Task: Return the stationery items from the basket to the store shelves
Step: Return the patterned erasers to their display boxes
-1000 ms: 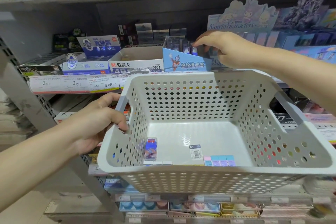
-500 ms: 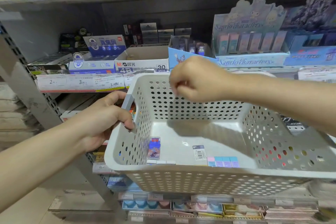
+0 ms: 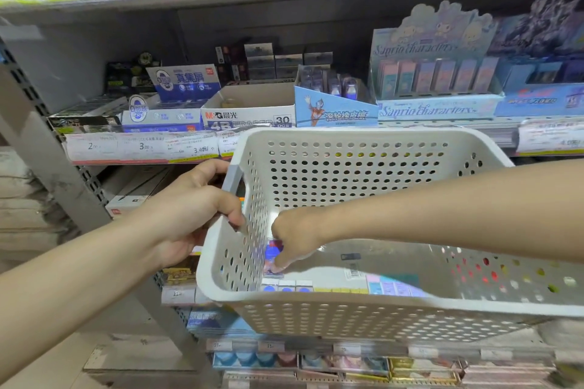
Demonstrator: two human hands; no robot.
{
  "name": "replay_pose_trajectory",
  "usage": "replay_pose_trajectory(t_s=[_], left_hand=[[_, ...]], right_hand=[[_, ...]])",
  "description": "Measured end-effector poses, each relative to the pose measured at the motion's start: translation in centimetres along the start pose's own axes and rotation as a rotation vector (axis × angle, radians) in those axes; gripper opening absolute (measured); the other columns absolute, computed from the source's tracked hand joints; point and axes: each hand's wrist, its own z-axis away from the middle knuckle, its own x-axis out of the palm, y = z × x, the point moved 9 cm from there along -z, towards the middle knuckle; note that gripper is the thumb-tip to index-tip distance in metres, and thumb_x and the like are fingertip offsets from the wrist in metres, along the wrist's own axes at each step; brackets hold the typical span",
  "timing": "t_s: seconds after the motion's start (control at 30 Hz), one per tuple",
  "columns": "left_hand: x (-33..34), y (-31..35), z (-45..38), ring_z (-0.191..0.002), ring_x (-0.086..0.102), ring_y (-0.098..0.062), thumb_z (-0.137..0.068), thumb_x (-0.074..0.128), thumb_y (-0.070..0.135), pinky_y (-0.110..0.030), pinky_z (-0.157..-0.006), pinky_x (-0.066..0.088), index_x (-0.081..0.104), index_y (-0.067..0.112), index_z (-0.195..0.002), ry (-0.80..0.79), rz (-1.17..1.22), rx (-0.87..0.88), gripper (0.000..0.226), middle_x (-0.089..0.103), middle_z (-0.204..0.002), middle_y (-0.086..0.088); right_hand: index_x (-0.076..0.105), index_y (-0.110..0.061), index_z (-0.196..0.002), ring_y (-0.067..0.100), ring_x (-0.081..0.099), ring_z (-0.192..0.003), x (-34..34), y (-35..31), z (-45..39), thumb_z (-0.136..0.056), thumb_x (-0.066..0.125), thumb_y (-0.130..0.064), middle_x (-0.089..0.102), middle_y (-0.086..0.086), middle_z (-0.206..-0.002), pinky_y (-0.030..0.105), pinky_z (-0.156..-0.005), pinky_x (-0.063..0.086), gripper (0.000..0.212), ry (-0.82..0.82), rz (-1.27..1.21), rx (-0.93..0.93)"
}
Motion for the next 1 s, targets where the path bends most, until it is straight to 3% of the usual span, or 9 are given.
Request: replay_pose_trajectory(t_s=[0.13,0.27,0.43,0.5,0.6,0.67,0.8,0.87,1.0], left_hand=[[0.1,0.3,0.0,-0.057,0.056,-0.027,-0.07,0.047,-0.02,-0.03,-0.054,0.049,0.057,0.022,-0.096,0.005,0.002,-0.002,0.05,0.06,-0.066,-0.014],[0.5,0.5,0.2,-0.052,0.055,-0.025,-0.071,0.046,-0.02,-0.027,-0.049,0.049,0.056,0.021,-0.092,-0.015,0.01,-0.005,0.048,0.061,-0.059,-0.01],[0.8,0.7,0.3,-0.052,0.055,-0.026,-0.07,0.047,-0.021,-0.028,-0.05,0.05,0.056,0.021,-0.093,-0.031,0.0,-0.001,0.048,0.062,-0.06,-0.011],[0.9,0.8,0.3,-0.052,0.055,-0.026,-0.07,0.047,-0.021,-0.028,-0.049,0.049,0.056,0.021,-0.091,-0.035,0.0,0.005,0.048,0.061,-0.058,-0.01],[0.9,1.0,0.4,-0.053,0.054,-0.026,-0.07,0.046,-0.021,-0.026,-0.046,0.048,0.056,0.021,-0.091,-0.036,-0.007,0.016,0.048,0.059,-0.057,-0.011],[0.7,1.1,0.5,-0.052,0.054,-0.026,-0.071,0.046,-0.021,-0.027,-0.046,0.048,0.057,0.022,-0.091,-0.035,-0.01,0.019,0.048,0.059,-0.057,-0.011],[0.4,0.8,0.5,-0.062,0.055,-0.03,-0.069,0.049,-0.02,-0.034,-0.061,0.049,0.057,0.022,-0.094,-0.035,-0.006,0.019,0.05,0.061,-0.062,-0.013],[0.3,0.6,0.5,-0.064,0.056,-0.03,-0.057,0.058,-0.017,-0.035,-0.061,0.05,0.057,0.021,-0.094,-0.037,-0.008,0.013,0.053,0.061,-0.065,-0.014],[0.1,0.0,0.5,-0.064,0.058,-0.031,-0.043,0.055,-0.005,-0.038,-0.064,0.051,0.057,0.021,-0.093,-0.036,-0.002,0.008,0.057,0.062,-0.065,-0.015]], right_hand=[[0.042,-0.011,-0.057,0.021,0.043,-0.053,-0.5,-0.1,0.0,-0.085,0.062,-0.044,0.043,0.001,-0.057,0.023,-0.044,0.03,0.048,0.048,0.012,0.012],[0.047,-0.015,-0.051,0.025,0.048,-0.062,-0.3,0.2,-0.7,-0.083,0.067,-0.04,0.044,0.003,-0.051,0.024,-0.05,0.035,0.045,0.019,-0.143,0.031],[0.049,-0.009,-0.055,0.01,0.042,-0.031,1.0,1.1,-0.6,-0.088,0.065,-0.02,0.04,-0.007,-0.027,0.022,-0.05,0.039,0.039,-0.094,-0.521,0.08],[0.048,-0.008,-0.058,0.008,0.046,-0.033,1.1,1.3,-0.5,-0.089,0.064,-0.019,0.046,-0.005,-0.032,0.021,-0.048,0.043,0.036,-0.108,-0.591,0.099],[0.051,-0.006,-0.069,0.011,0.052,-0.051,0.8,1.5,-0.1,-0.091,0.061,-0.017,0.055,0.005,-0.061,0.025,-0.058,0.051,0.027,-0.129,-0.664,0.101],[0.051,-0.007,-0.075,0.01,0.055,-0.051,-0.1,1.8,0.3,-0.093,0.058,-0.013,0.057,0.007,-0.071,0.024,-0.059,0.052,0.02,-0.107,-0.714,0.082],[0.048,-0.01,-0.086,0.003,0.052,-0.037,-4.0,3.0,2.5,-0.094,0.055,-0.008,0.059,0.005,-0.067,0.018,-0.047,0.05,0.011,0.039,-0.808,0.024],[0.052,-0.012,-0.091,0.004,0.053,-0.042,-6.4,3.5,4.2,-0.096,0.05,-0.008,0.059,0.004,-0.068,0.017,-0.049,0.05,0.007,0.084,-0.878,-0.033],[0.055,-0.011,-0.091,0.01,0.049,-0.053,-10.7,5.2,8.4,-0.098,0.047,-0.013,0.061,0.003,-0.073,0.019,-0.055,0.045,0.011,0.199,-1.008,-0.084]])
